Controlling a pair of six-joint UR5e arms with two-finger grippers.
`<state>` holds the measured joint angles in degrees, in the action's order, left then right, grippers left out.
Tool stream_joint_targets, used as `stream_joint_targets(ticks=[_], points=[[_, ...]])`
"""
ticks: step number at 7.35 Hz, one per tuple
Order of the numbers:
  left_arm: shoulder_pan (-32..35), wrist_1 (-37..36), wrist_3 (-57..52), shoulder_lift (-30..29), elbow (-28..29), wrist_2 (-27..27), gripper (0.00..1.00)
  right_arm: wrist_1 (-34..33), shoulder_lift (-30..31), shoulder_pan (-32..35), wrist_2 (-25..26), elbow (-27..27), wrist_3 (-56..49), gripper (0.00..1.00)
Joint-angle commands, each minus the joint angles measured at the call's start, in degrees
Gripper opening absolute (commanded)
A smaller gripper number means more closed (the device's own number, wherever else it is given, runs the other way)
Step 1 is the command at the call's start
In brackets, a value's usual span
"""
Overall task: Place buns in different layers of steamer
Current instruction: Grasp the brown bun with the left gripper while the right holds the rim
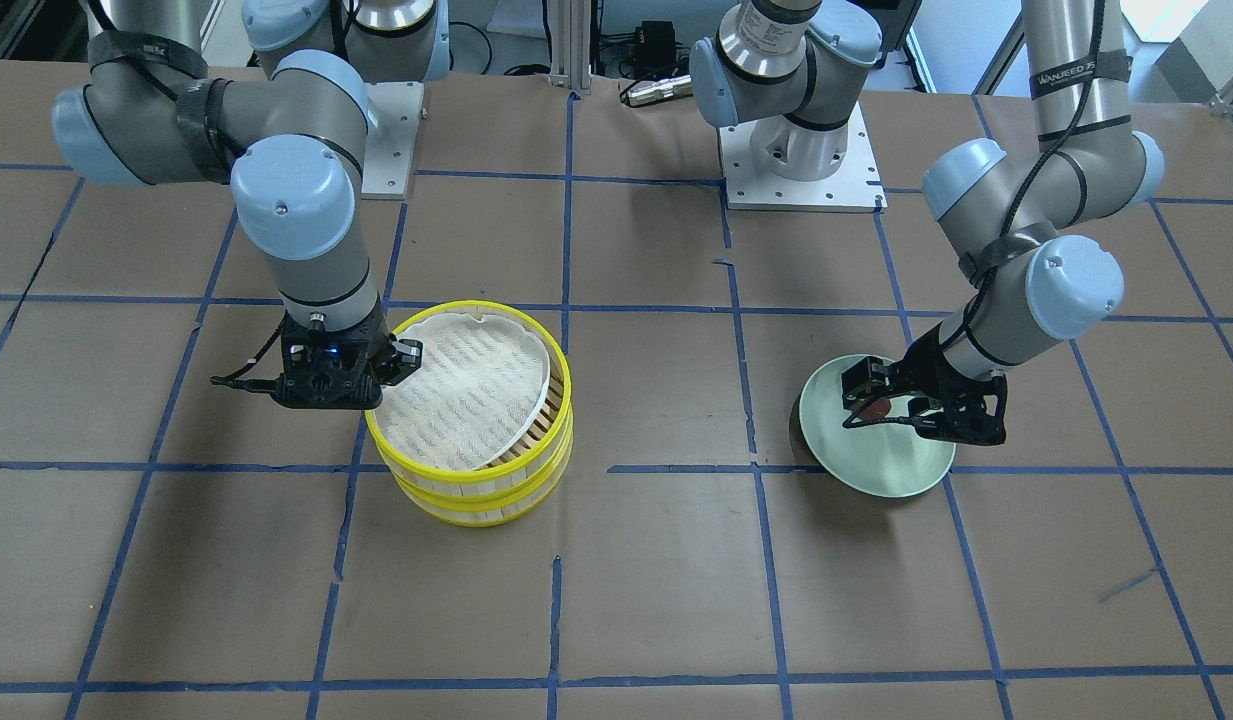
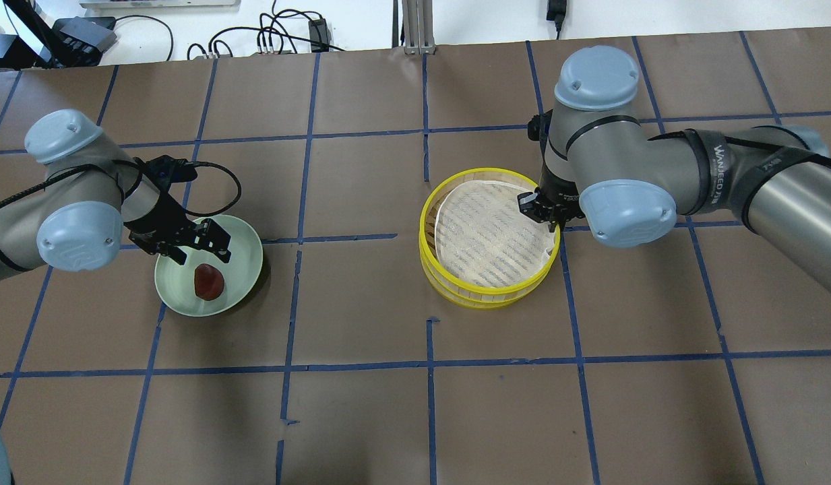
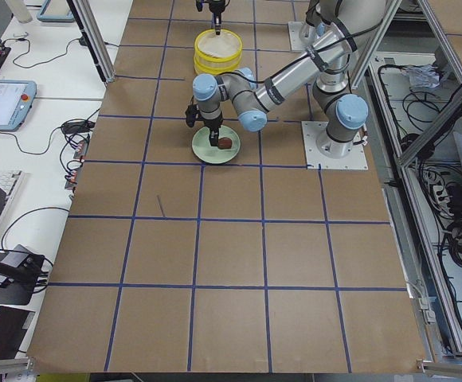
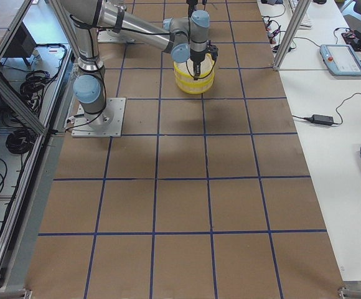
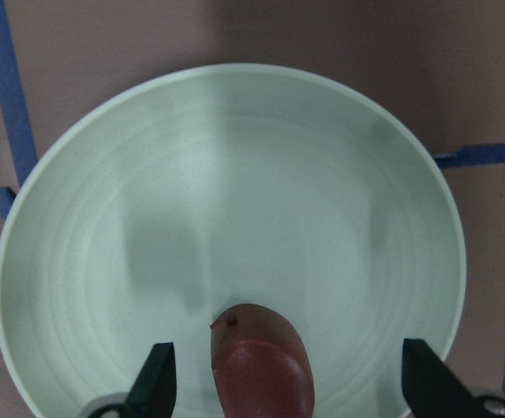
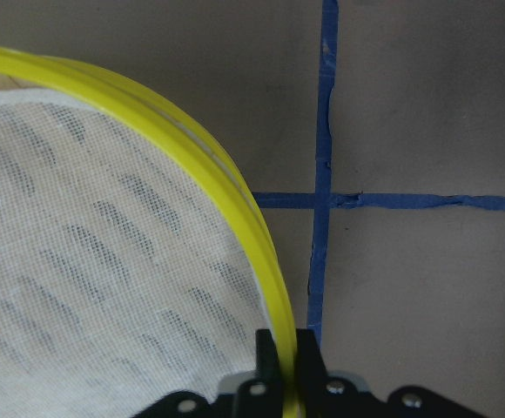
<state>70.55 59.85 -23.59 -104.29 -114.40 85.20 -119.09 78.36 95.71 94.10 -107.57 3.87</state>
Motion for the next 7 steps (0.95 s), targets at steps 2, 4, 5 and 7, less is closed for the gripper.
stream_joint_targets(ticks=[2, 4, 5, 7], points=[[-0.07, 0.00, -0.50, 0.31, 0.05, 0.85, 0.94, -0.17, -0.14, 0.09, -0.23, -0.10, 0.52, 0.12], [-0.07, 0.00, -0.41, 0.14, 0.05, 0.94, 0.94, -0.52, -0.31, 0.09, -0.14, -0.28, 0.52, 0.13], [-0.07, 0.00, -0.41, 0.31, 0.05, 0.85, 0.94, -0.53, -0.31, 0.09, -0.14, -0.28, 0.52, 0.14], [-0.07, 0.00, -0.50, 0.40, 0.05, 0.94, 0.95, -0.61, -0.31, 0.09, -0.14, -0.28, 0.52, 0.14]])
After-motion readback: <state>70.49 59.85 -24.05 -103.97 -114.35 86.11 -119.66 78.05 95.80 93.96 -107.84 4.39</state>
